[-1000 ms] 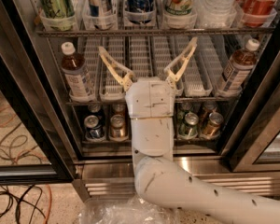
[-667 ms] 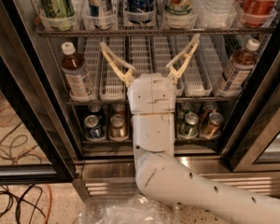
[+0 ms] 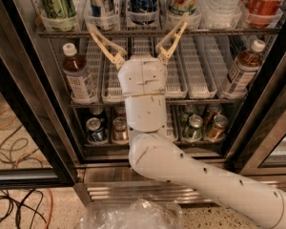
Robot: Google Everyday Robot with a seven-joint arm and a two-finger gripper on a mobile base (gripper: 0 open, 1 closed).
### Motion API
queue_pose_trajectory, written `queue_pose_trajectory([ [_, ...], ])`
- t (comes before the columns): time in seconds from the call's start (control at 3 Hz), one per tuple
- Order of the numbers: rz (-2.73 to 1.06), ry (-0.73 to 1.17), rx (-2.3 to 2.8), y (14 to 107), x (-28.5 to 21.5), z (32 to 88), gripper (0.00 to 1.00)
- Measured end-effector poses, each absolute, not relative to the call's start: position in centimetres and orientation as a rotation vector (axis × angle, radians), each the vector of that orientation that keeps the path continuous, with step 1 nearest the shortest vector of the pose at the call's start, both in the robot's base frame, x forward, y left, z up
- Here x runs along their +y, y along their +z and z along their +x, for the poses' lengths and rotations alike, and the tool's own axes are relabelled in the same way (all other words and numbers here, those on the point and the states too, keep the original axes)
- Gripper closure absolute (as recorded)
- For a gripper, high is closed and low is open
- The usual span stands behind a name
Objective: Pick pepsi can from top shelf of fridge
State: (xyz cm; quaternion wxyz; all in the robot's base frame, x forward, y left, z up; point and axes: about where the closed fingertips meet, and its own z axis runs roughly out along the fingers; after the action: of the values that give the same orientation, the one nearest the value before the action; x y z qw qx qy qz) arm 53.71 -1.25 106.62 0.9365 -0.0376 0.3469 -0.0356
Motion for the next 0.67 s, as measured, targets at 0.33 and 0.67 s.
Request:
queue_pose_trajectory([
  [0.33, -0.071, -0.071, 0.706, 106.76, -1.26, 53.79, 0.0],
  [0.67, -0.042, -0.052, 0.69, 107.51, -1.16, 54.52, 0.0],
])
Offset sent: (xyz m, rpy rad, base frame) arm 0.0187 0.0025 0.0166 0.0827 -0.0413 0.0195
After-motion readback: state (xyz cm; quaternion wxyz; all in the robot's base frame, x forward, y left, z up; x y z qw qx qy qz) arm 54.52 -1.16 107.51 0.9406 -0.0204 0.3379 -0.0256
